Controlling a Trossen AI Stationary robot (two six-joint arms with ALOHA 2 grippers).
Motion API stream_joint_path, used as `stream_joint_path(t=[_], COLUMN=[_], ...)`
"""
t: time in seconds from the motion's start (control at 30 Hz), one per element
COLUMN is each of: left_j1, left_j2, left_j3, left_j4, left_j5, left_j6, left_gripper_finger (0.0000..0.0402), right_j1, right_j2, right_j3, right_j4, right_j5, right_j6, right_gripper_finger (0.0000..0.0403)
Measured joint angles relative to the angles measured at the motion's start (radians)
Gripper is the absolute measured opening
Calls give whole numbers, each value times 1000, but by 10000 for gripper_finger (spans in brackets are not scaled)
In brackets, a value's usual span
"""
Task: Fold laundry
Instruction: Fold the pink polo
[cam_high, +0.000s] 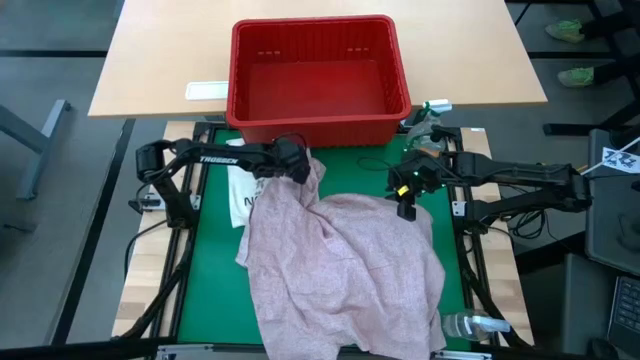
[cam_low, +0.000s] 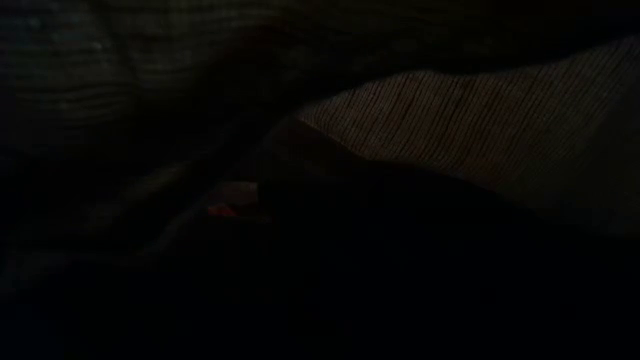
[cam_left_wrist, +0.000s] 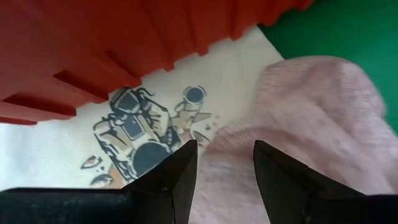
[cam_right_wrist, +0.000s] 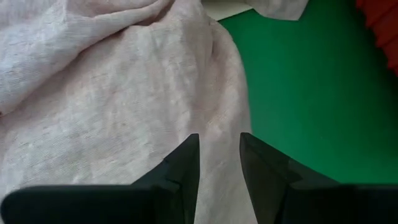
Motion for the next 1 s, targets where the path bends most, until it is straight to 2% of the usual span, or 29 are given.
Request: stream_joint_path(t=[0.27,0.57,1.0], left_j1=[37,38,35], left_j2=[7,7,7], left_j3=[0,0,0], left_j4=[1,2,5], left_j5=[52,125,332], left_j6=[10,49,147], left_gripper_finger=[151,151,151], right_j1=[2,2,2], right_j2=[21,58,59], right_j3=[0,0,0], right_j4=[22,27,22], right_j5=[-13,-78,-86], right_j6=[-30,-46,-70], right_gripper_finger=[115,115,115])
